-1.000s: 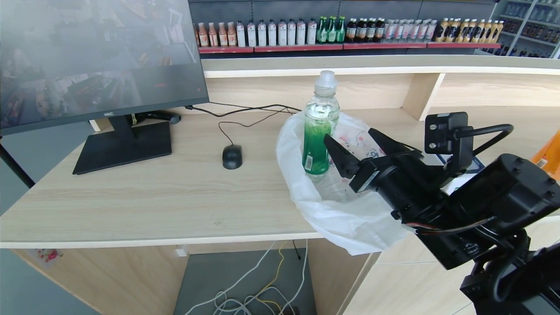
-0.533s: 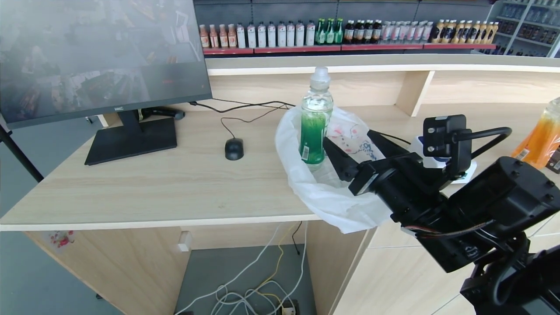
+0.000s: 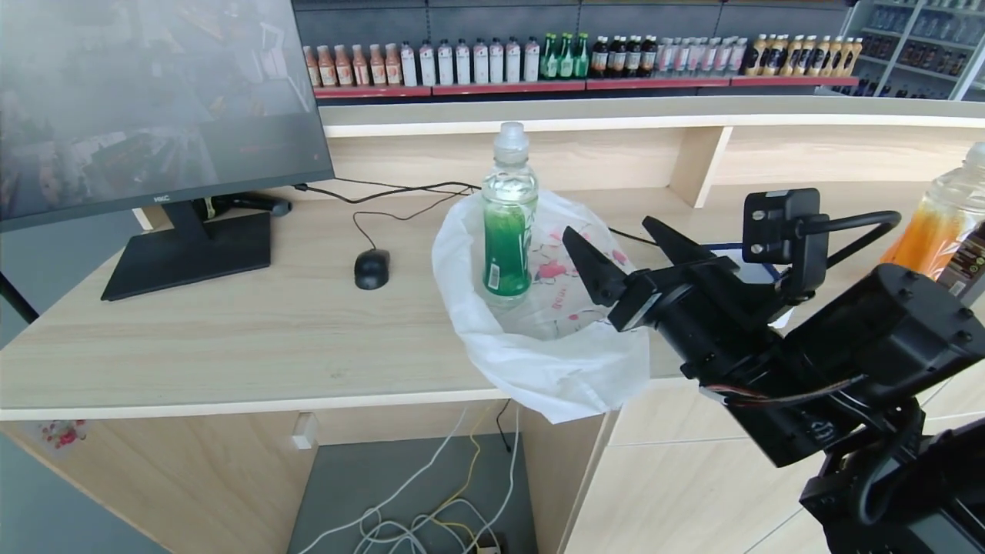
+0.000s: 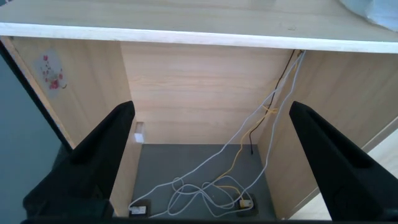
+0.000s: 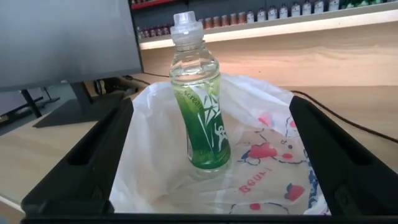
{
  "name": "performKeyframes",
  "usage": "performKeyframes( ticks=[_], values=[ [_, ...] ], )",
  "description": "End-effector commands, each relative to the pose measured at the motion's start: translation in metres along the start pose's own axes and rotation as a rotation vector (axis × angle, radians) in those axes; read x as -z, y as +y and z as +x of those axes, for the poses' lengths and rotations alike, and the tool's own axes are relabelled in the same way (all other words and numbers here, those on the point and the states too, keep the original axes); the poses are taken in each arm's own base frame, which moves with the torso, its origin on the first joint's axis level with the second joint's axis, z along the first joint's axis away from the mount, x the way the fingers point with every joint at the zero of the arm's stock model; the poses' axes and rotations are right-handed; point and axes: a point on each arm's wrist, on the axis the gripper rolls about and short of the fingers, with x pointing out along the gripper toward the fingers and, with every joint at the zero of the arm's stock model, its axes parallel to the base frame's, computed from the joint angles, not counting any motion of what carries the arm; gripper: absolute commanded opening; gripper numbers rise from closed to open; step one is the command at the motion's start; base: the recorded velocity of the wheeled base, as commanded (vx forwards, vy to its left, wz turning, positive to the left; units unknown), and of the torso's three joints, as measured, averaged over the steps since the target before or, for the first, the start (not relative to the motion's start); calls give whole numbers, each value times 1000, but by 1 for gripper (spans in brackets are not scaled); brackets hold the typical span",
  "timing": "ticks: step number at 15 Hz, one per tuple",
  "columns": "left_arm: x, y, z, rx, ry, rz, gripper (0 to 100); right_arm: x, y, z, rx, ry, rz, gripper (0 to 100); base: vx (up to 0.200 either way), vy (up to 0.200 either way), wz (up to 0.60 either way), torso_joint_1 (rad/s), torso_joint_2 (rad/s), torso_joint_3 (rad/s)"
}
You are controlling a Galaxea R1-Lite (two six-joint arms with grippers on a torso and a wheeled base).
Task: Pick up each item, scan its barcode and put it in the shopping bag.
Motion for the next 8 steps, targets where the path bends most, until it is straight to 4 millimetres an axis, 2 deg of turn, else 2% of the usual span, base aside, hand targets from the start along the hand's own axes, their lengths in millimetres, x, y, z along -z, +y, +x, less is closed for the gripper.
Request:
performKeyframes(
  ticks=[1,8],
  values=[
    [0,0,0,0,0,-1,100,-1,-5,3,16,-11,-6,100,0,-200,0,-12,-2,7],
    [0,0,0,0,0,-3,100,-6,-7,-1,119,-20,1,100,0,-200,0,0,3,3]
  ],
)
